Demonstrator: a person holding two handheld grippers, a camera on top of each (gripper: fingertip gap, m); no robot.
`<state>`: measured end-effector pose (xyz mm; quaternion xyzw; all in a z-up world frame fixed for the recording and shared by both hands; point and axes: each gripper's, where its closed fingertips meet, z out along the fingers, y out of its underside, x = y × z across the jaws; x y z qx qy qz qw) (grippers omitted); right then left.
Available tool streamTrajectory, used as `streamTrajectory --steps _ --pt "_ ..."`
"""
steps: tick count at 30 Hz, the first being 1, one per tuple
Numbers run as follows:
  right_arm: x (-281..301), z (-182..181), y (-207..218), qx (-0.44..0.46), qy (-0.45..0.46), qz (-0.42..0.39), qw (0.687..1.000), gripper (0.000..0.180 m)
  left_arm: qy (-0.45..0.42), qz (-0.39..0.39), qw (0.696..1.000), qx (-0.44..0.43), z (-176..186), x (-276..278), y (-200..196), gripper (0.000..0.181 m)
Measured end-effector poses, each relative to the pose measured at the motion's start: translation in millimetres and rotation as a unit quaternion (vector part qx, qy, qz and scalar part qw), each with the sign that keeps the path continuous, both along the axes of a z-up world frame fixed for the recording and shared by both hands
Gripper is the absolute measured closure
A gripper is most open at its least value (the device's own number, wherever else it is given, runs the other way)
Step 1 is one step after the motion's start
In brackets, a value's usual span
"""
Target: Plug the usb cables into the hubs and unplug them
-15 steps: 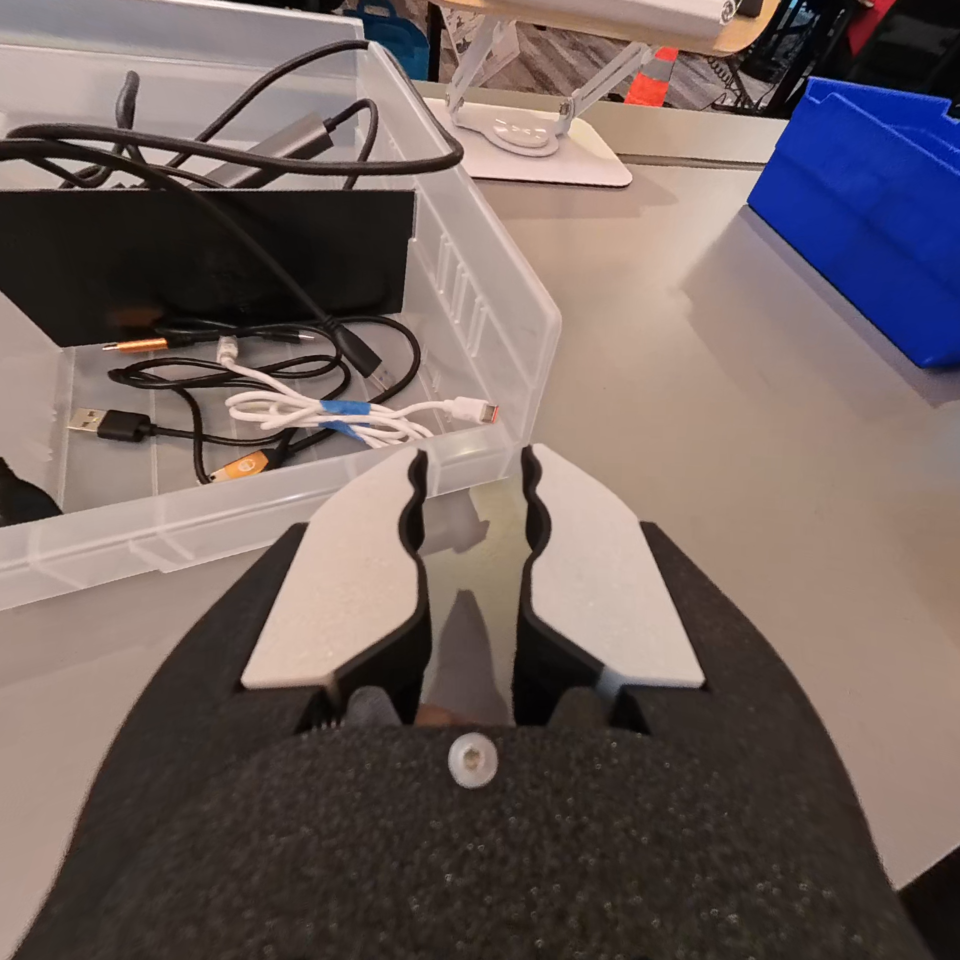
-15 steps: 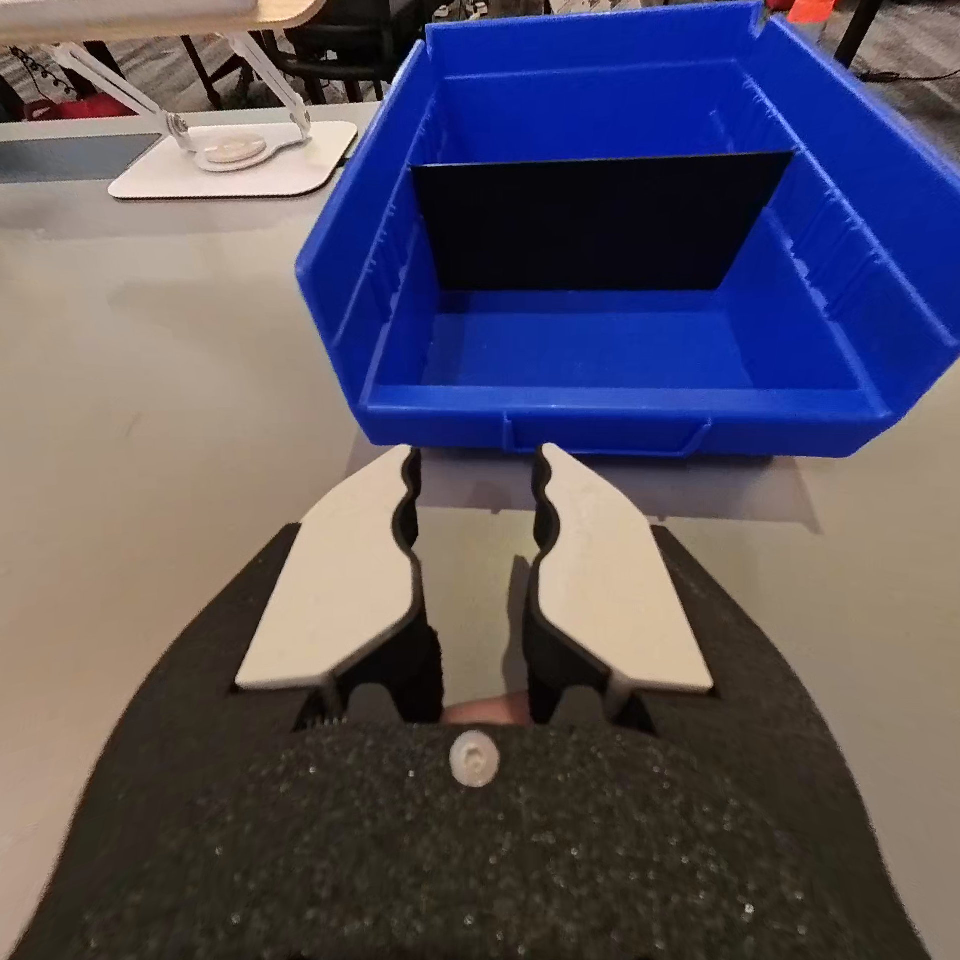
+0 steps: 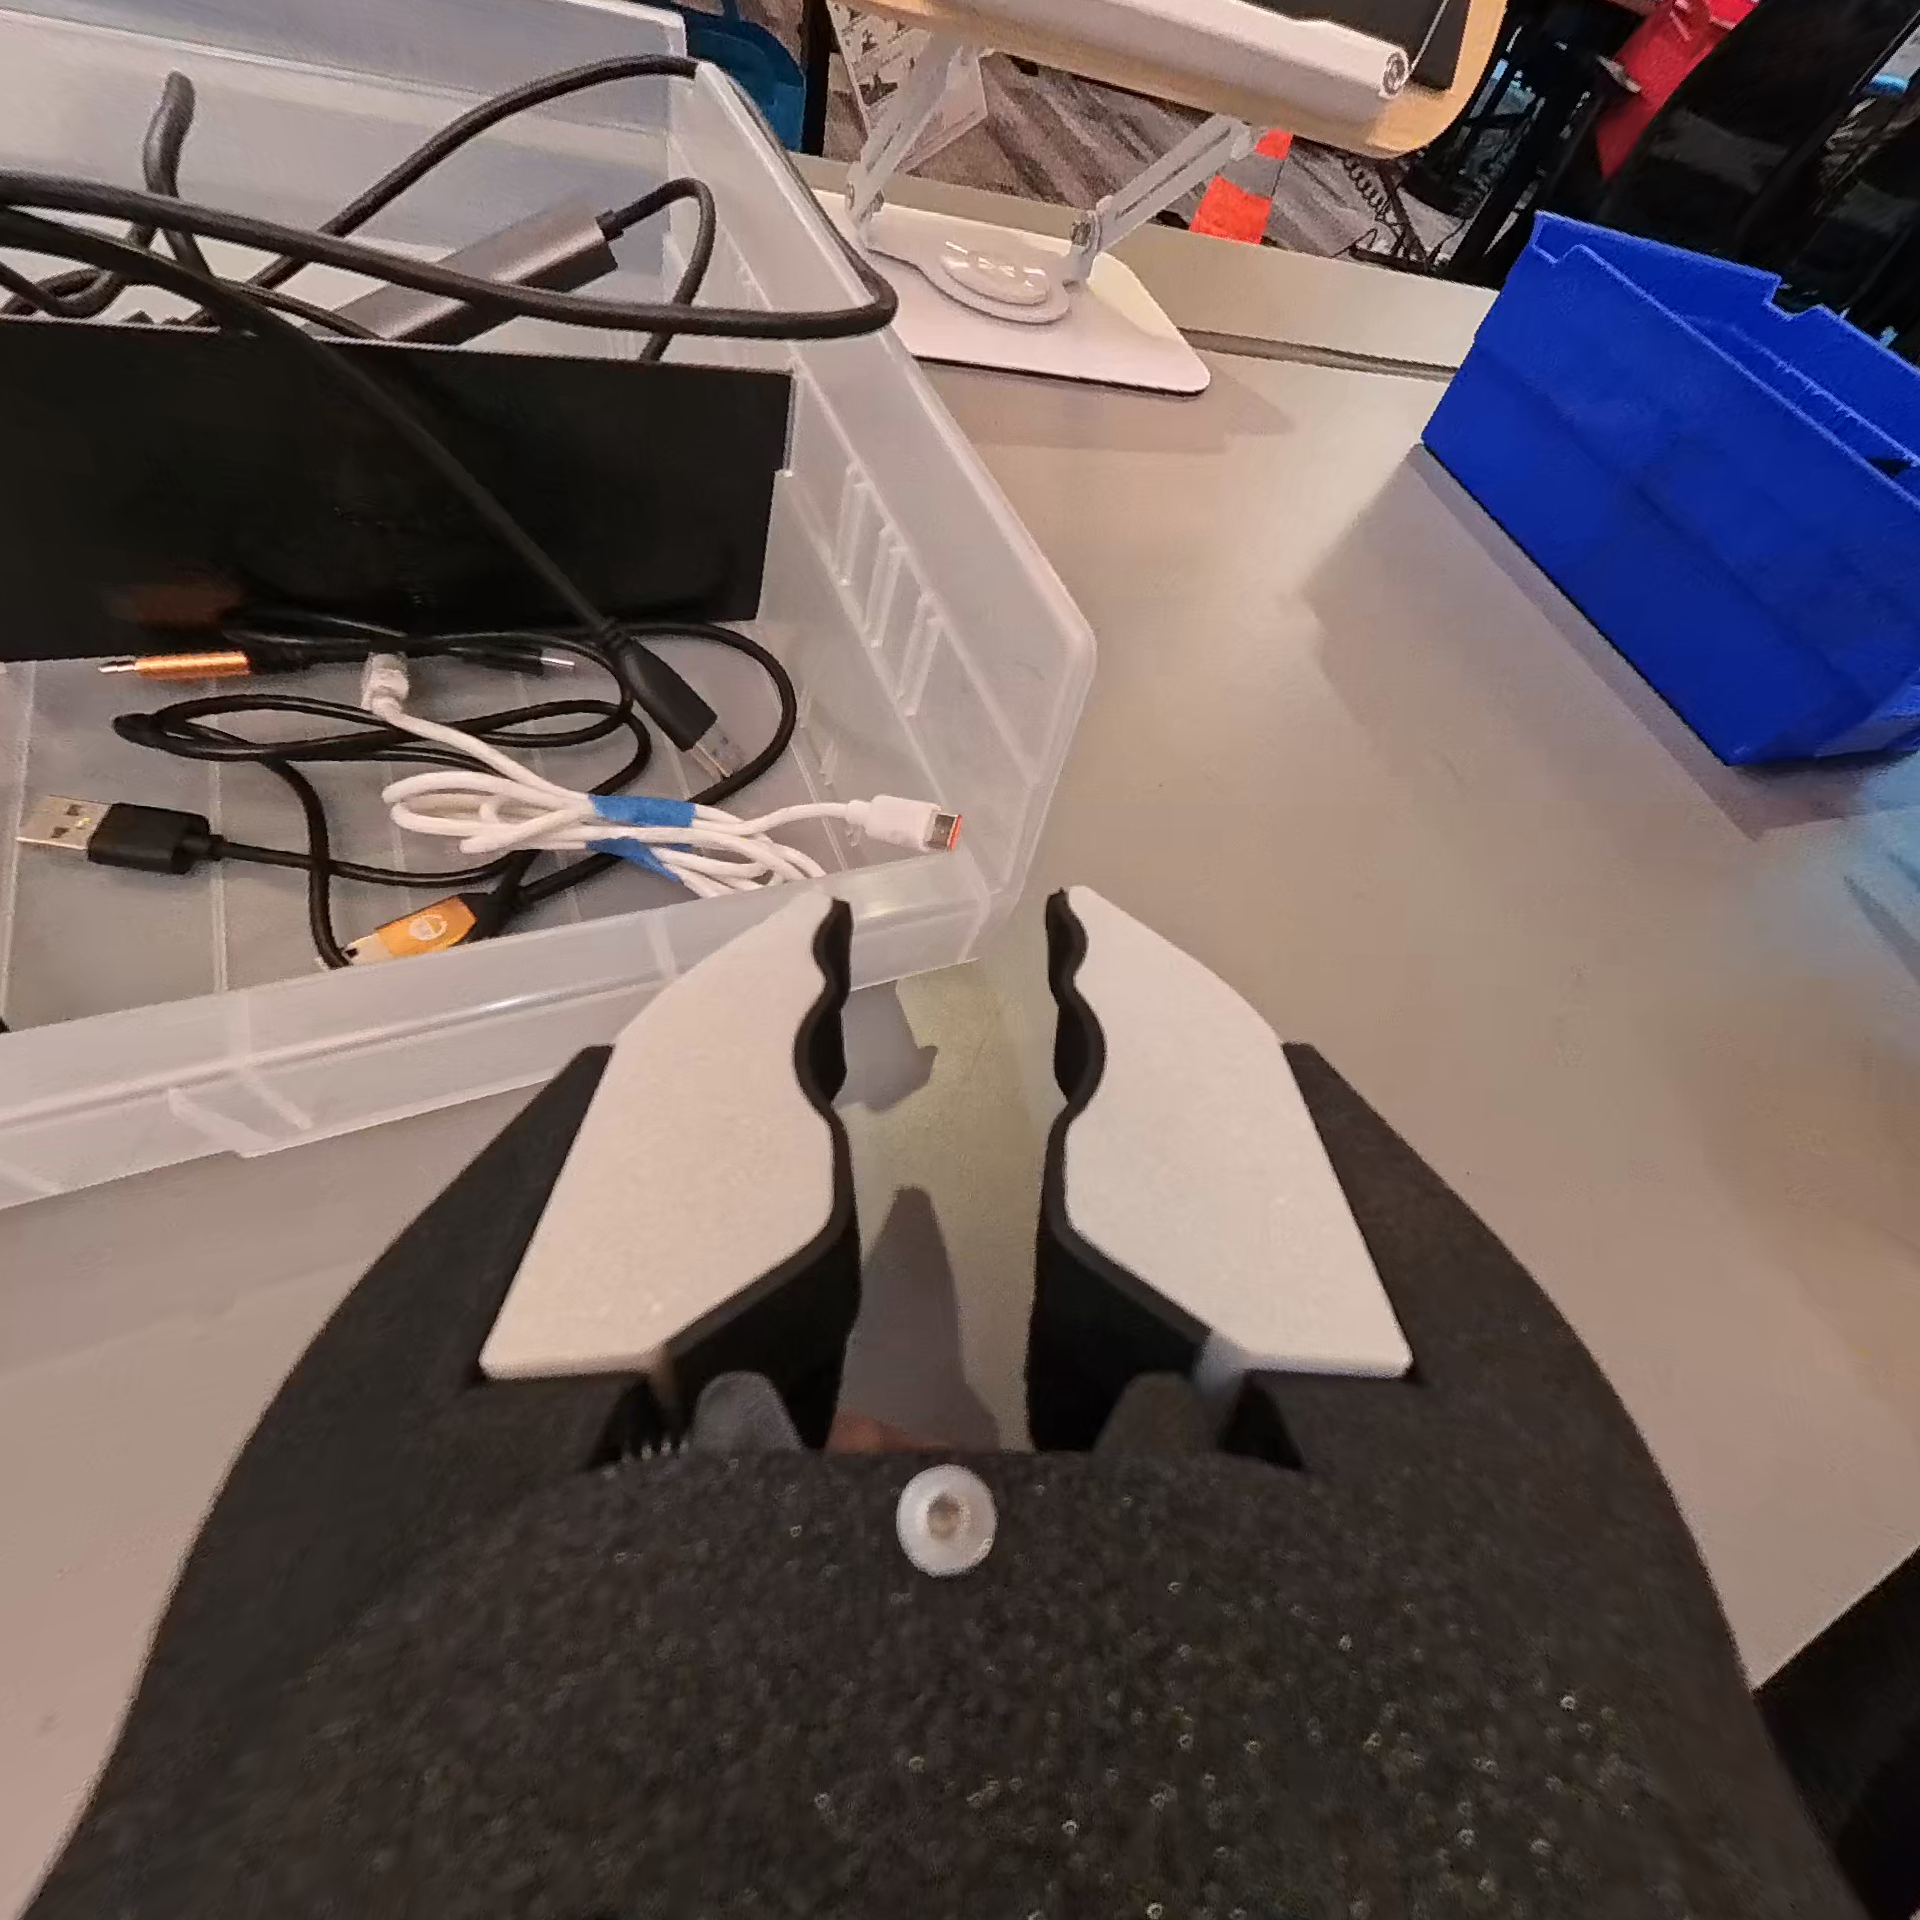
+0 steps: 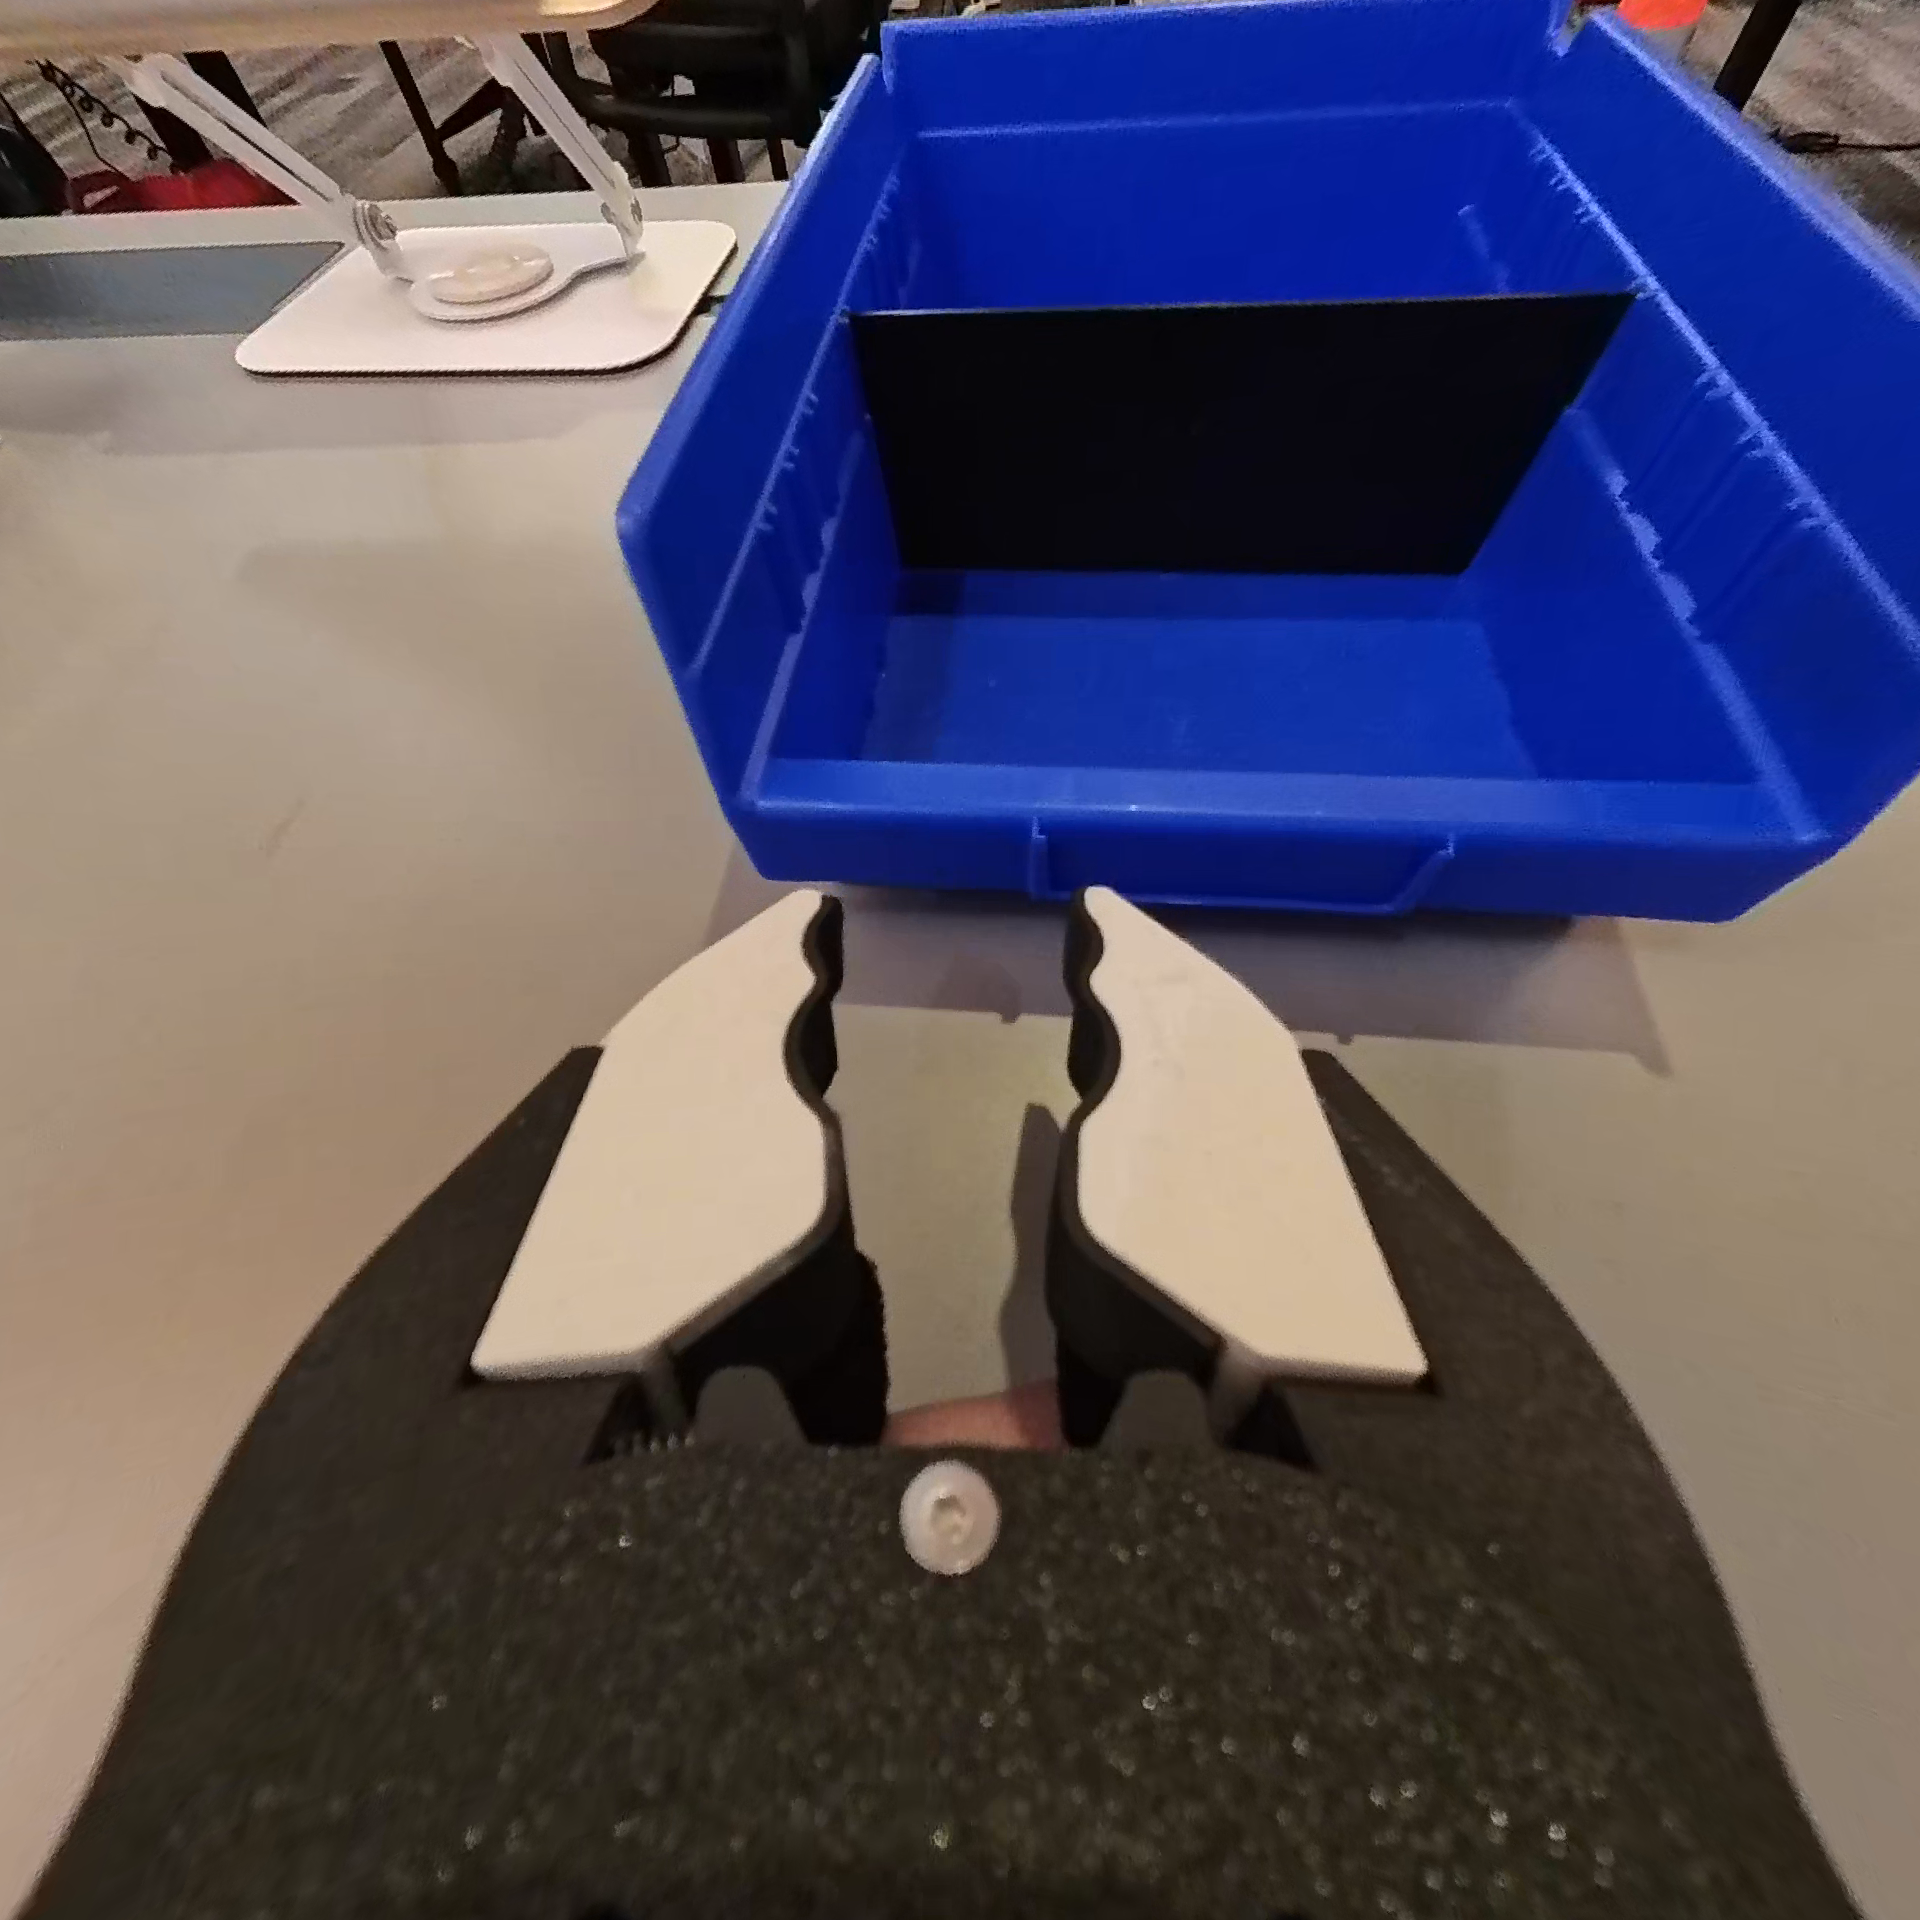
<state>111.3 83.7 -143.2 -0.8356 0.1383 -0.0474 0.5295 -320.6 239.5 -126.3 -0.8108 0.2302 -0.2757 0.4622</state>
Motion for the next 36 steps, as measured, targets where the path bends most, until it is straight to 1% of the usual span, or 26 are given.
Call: streamTrajectory --steps 5,7,9,11,13,14,16,18,20,22,25,27,29,30,32,33,34,35,36 --pt "-2 0 0 -0.002 -0.003 0.001 1.0 0.139 -0.027 -0.01 0.999 -0.015 1 3 -2 0.144" --pt "-7 2 -6 -0.017 0.007 -0.008 1.0 0.139 -0.041 -0.015 0.999 -0.02 4 4 -3 0.143" --pt "-33 17 -6 0.014 0.008 0.028 0.999 0.139 -0.059 -0.03 0.997 -0.025 7 7 -5 0.138" --pt "-65 20 -2 0.022 0.015 0.079 0.997 0.139 -0.087 -0.071 0.993 -0.03 13 16 -16 0.135" --pt "-93 17 3 0.019 0.014 0.123 0.992 0.139 -0.143 -0.159 0.976 -0.043 30 32 -38 0.134" --pt "-103 15 5 0.02 0.007 0.141 0.99 0.139 -0.153 -0.188 0.969 -0.049 37 35 -47 0.134" --pt "-115 9 7 0.012 -0.011 0.164 0.986 0.138 -0.144 -0.212 0.966 -0.03 49 36 -51 0.134" --pt "-119 9 8 0.011 -0.021 0.177 0.984 0.138 -0.141 -0.217 0.966 0.018 68 33 -45 0.134" --pt "-118 12 10 0.018 -0.025 0.181 0.983 0.138 -0.119 -0.228 0.963 0.079 86 30 -32 0.132" --pt "-114 15 11 0.024 -0.024 0.181 0.983 0.138 -0.058 -0.25 0.958 0.129 98 28 -14 0.13" --pt "-105 12 13 0.018 -0.026 0.174 0.984 0.138 0.053 -0.298 0.941 0.15 106 29 26 0.126" --pt "-100 9 14 0.012 -0.028 0.169 0.985 0.138 0.147 -0.324 0.919 0.171 106 30 68 0.127" --pt "-98 6 16 0.009 -0.02 0.168 0.986 0.138 0.251 -0.354 0.883 0.176 93 28 115 0.125" --pt "-98 6 17 0.009 -0.013 0.169 0.986 0.138 0.305 -0.373 0.86 0.167 83 27 138 0.125" --pt "-100 3 20 0.007 -0.001 0.171 0.985 0.138 0.414 -0.398 0.807 0.138 58 22 182 0.117" --pt "-101 2 21 0.004 0.001 0.172 0.985 0.138 0.465 -0.424 0.769 0.115 42 16 197 0.117" --pt "-102 0 22 -0.001 0.002 0.174 0.985 0.138 0.503 -0.449 0.733 0.088 26 9 207 0.118" --pt "-103 -1 24 -0.006 0.001 0.175 0.985 0.138 0.525 -0.475 0.704 0.058 12 3 212 0.118" --pt "-104 -2 25 -0.006 0.0 0.176 0.984 0.138 0.537 -0.497 0.681 0.03 0 -2 214 0.119"
